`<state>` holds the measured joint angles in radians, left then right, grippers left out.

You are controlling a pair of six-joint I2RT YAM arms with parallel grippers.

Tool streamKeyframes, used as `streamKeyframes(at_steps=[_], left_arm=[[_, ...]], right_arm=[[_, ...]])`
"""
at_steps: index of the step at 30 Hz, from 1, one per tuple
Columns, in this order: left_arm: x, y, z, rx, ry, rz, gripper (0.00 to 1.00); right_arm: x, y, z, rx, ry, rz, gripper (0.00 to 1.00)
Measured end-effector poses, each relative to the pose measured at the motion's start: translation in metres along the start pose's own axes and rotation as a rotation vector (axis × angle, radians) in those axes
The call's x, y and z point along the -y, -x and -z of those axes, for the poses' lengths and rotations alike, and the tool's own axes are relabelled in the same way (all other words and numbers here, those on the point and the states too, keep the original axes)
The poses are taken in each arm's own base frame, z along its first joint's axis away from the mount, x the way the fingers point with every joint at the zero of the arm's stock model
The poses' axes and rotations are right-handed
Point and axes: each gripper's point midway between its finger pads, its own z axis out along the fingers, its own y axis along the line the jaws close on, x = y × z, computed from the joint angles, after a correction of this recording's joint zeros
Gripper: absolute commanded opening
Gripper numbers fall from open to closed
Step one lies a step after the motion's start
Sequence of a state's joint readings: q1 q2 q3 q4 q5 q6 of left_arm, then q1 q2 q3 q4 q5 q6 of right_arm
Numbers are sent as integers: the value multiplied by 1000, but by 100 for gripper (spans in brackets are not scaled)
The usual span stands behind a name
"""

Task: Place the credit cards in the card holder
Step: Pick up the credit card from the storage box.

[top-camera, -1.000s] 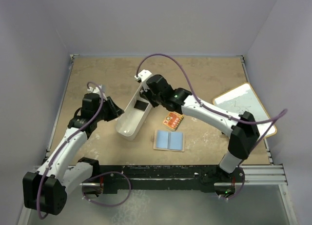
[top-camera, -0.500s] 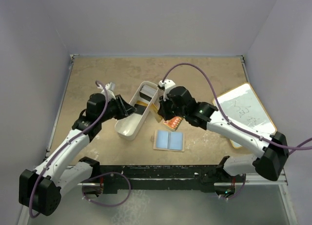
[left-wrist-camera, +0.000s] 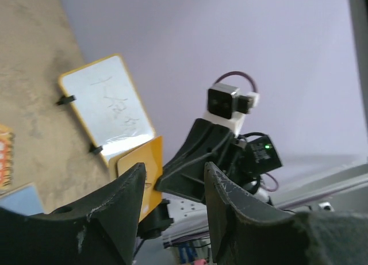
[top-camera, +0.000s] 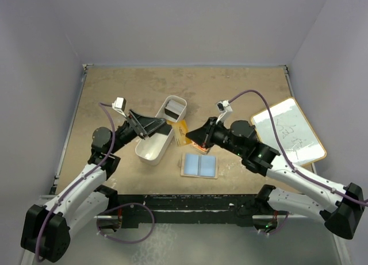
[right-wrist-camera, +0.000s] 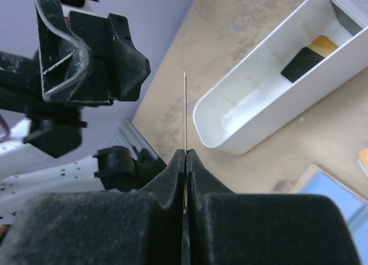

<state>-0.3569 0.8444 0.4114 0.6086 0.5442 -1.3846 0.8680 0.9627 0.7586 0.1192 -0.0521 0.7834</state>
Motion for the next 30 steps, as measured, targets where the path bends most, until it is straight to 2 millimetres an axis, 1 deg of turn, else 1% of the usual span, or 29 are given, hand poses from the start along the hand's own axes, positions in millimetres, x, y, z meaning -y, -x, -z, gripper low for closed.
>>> streamKeyframes(at_steps=[2, 4, 7, 14, 20, 26, 30], left_arm=[[16, 1, 0, 7, -75, 33, 43], [25, 1, 1, 5, -126, 58, 43], [30, -2, 2, -5, -159, 83, 45], [29, -6, 5, -18, -170, 94, 46], [18, -8, 4, -24, -124, 94, 52], [11, -10, 4, -28, -94, 88, 50], [10, -11, 4, -31, -93, 91, 50]], right_arm=[[-6, 5, 1, 31, 28, -44, 0], [-11, 9, 2, 59, 52, -86, 0], [-14, 11, 1, 84, 76, -136, 0], [-17, 16, 0, 122, 102, -203, 0], [-19, 25, 3, 163, 103, -217, 0], [-19, 27, 2, 172, 104, -222, 0], [-24, 30, 0, 179, 126, -237, 0]])
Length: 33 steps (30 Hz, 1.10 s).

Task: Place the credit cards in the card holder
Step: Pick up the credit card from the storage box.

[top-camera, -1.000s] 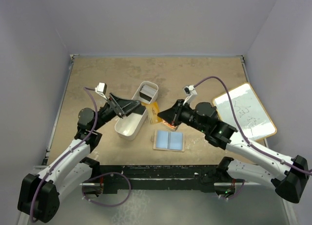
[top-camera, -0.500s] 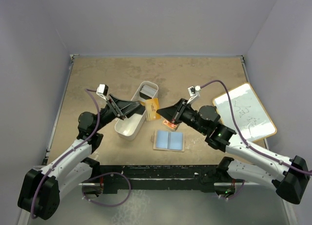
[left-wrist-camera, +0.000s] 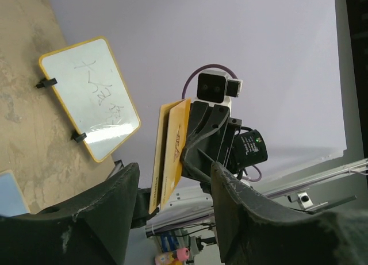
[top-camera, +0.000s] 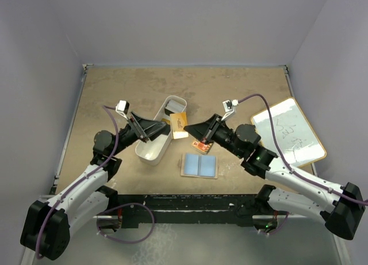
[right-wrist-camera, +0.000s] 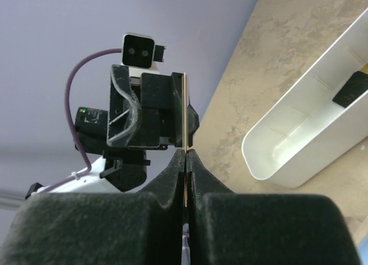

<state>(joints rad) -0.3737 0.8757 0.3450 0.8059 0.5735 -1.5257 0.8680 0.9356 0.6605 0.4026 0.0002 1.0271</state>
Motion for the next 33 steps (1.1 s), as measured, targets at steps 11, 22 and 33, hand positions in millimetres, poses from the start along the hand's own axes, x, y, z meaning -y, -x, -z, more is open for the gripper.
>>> streamKeyframes(at_steps=[11, 22, 33], left_arm=[[7, -2, 0, -5, -26, 8, 40], [17, -4, 6, 7, -86, 65, 0], [16, -2, 7, 28, -78, 72, 0]], right_arm=[[-13, -9, -8, -36, 77, -89, 0], [-23, -10, -11, -43, 133, -176, 0], [-12, -11, -8, -41, 135, -255, 0]])
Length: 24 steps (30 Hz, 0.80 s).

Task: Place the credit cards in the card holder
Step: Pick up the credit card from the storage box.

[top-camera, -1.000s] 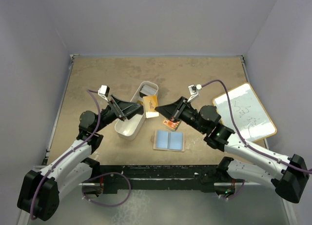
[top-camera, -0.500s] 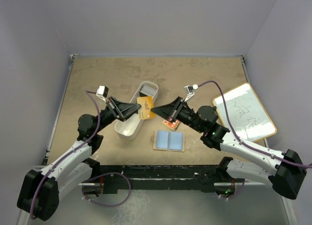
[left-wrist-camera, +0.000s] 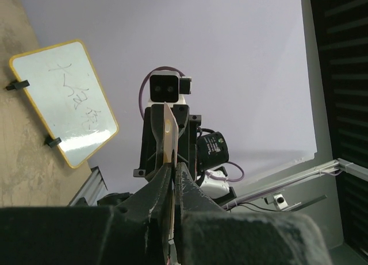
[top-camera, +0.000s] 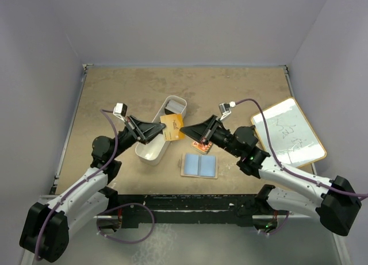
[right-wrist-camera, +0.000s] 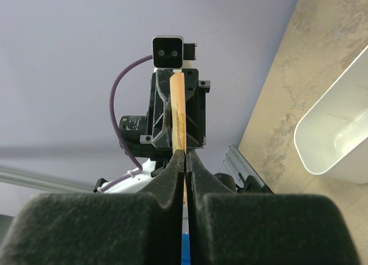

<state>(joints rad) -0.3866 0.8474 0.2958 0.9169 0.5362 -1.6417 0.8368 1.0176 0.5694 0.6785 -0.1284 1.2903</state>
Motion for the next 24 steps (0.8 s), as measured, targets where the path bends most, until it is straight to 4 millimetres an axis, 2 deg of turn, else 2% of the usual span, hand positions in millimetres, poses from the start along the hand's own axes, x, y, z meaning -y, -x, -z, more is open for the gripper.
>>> streamKeyframes(at_steps=[10, 24], left_arm=[[-15, 4, 0, 24, 60, -3, 0], [-37, 11, 0, 65, 141, -6, 0]], right_arm=[[5, 4, 8, 12, -13, -9, 0], [6, 5, 29, 23, -41, 15, 0]])
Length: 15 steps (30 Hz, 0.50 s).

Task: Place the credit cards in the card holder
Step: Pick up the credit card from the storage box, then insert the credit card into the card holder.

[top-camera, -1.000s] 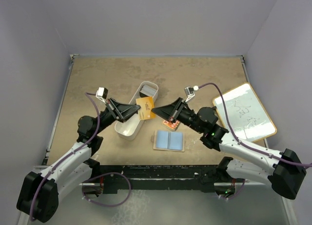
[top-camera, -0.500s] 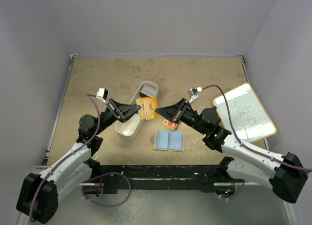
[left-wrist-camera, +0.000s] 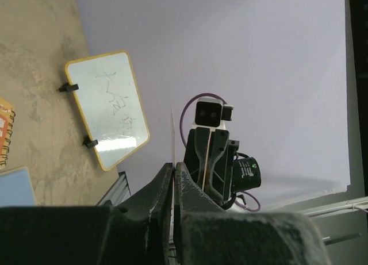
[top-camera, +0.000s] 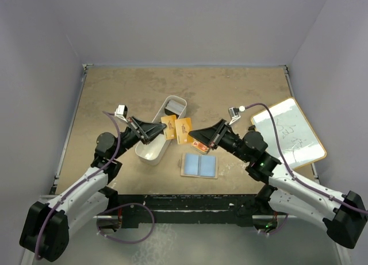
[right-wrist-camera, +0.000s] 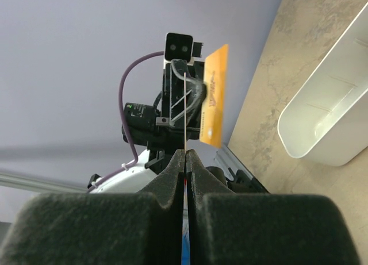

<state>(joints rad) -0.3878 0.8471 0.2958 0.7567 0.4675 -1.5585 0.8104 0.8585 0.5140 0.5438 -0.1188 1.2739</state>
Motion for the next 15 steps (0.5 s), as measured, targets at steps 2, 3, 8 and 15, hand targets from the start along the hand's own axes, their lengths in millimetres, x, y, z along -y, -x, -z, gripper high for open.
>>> streamKeyframes(at_steps=[2, 3, 8, 15], left_arm=[[-7, 0, -1, 0, 24, -4, 0], [-11, 0, -1, -1, 36, -7, 0], [-26, 0, -4, -6, 81, -5, 0], [-41, -10, -7, -38, 119, -13, 0]], right_arm=[[-1, 0, 2, 1, 0, 3, 0], [0, 0, 4, 1, -5, 8, 0], [14, 5, 12, 21, -90, 91, 0], [5, 44, 19, 99, -248, 340, 0]])
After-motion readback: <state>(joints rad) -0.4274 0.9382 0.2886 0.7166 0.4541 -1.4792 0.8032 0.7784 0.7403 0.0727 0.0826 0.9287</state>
